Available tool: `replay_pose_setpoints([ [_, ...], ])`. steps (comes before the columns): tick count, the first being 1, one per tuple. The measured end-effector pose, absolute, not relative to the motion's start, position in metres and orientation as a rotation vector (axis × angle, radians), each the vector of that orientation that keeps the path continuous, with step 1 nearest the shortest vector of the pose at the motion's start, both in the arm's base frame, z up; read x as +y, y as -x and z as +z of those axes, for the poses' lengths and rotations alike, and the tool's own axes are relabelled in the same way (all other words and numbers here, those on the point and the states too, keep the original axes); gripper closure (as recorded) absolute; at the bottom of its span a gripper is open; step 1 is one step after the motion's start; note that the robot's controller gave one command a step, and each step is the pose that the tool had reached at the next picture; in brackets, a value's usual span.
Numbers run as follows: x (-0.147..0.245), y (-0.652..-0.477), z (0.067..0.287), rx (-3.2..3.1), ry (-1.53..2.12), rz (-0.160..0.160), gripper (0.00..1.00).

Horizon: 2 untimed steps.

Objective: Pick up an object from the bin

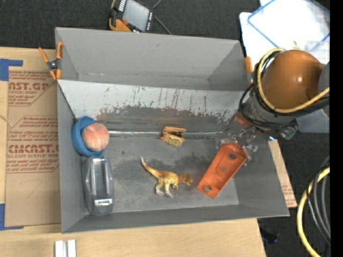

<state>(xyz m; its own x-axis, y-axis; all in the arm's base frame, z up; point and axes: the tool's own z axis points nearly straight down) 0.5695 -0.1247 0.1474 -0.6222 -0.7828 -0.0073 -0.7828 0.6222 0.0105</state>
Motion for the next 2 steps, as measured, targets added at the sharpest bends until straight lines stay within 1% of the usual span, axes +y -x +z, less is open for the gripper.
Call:
replay_pose_setpoints([
  [1,-0.112,-0.549,0.128,2.97,1.025,0.018,1.0],
  [2,-0.127,-0.563,0.229,2.833,1.345,0.017,1.0],
])
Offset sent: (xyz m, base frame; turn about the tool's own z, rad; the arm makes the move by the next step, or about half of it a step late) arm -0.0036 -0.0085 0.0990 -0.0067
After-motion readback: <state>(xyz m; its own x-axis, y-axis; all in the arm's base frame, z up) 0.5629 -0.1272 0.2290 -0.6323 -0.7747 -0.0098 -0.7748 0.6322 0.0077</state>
